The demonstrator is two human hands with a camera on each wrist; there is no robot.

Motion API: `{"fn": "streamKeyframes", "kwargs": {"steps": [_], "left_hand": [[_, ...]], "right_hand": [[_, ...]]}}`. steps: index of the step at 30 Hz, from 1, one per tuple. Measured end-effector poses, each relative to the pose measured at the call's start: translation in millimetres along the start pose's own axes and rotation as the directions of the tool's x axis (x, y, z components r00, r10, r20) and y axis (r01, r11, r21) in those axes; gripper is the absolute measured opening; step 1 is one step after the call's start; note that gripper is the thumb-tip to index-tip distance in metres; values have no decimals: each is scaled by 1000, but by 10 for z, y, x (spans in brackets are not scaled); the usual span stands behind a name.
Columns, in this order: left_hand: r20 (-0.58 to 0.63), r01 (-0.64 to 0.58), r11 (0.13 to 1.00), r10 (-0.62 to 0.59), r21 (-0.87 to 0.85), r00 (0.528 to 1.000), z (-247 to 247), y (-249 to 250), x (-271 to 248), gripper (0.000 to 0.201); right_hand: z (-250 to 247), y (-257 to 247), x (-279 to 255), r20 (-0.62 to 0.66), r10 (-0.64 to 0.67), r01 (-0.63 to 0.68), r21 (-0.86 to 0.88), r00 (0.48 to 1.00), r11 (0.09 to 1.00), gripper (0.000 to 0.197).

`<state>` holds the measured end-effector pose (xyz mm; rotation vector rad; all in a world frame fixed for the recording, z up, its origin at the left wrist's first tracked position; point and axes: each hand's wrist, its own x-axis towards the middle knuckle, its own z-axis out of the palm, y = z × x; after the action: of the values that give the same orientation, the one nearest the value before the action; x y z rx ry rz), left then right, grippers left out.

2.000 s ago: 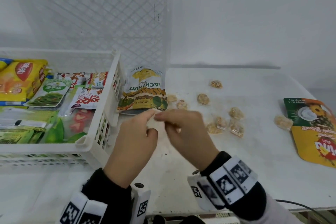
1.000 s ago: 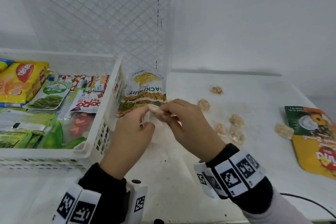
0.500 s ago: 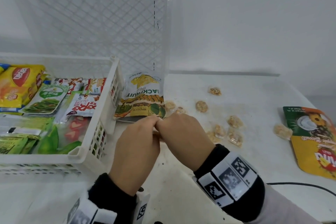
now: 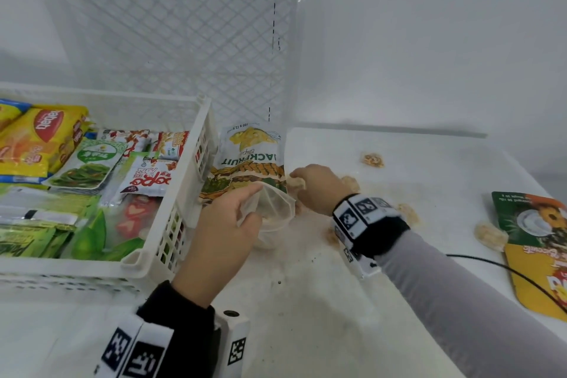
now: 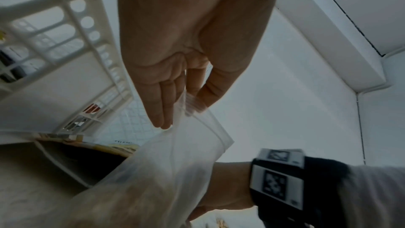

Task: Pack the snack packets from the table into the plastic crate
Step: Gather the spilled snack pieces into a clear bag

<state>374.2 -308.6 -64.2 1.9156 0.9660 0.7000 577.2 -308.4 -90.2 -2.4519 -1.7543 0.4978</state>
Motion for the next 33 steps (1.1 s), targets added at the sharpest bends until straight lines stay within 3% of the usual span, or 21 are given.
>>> {"fn": "streamKeyframes", "kwargs": {"steps": [3, 7, 9, 12, 15, 18, 20, 21, 23, 26, 30, 33], "left_hand": [[12, -5, 1000, 5, -21, 1000, 54, -21, -12, 49], [12, -10, 1000, 10, -29, 1000, 71, -26, -17, 50], [13, -9, 1000, 10, -26, 1000, 67, -26, -11, 50], [5, 2, 999, -2, -34, 1000, 46, -24, -4, 51], [-13, 11, 1000, -12, -24, 1000, 23, -20, 10, 51], [-12, 41, 999, -41, -21, 999, -1, -2, 34, 51], [-18, 35, 999, -35, -7, 999, -8, 1, 47, 52], [-26, 23, 1000, -23, 2, 999, -13, -2, 52, 52], [-35, 8, 1000, -8, 10, 999, -12, -4, 66, 50], [-40, -37, 999, 39, 39, 998, 29, 8, 84, 46], [-13, -92, 993, 93, 77, 996, 129, 71, 65, 54], [1, -128, 980, 129, 150, 992, 196, 85, 31, 57]], "right_hand": [[121, -14, 236, 63, -11, 20, -145, 998, 989, 16], [147, -13, 366, -48, -10, -2, -237, 999, 972, 18], [126, -45, 357, -85, 3, -20, -200, 996, 980, 14], [1, -73, 266, -202, 99, -101, -2, 974, 995, 13], [-173, -104, 52, -427, 131, -51, 193, 895, 980, 19], [-307, -256, -296, -666, -25, 295, 296, 746, 909, 16], [-348, -372, -555, -744, -129, 475, 273, 655, 837, 15], [-349, -407, -661, -739, -169, 522, 276, 652, 807, 16], [-309, -442, -817, -659, -258, 553, 288, 707, 782, 18], [-216, -461, -875, -516, -367, 487, 114, 774, 866, 21], [-84, -518, -849, -386, -342, 356, -37, 857, 934, 19], [-24, -552, -871, -476, -267, 308, 9, 838, 951, 13]]}}
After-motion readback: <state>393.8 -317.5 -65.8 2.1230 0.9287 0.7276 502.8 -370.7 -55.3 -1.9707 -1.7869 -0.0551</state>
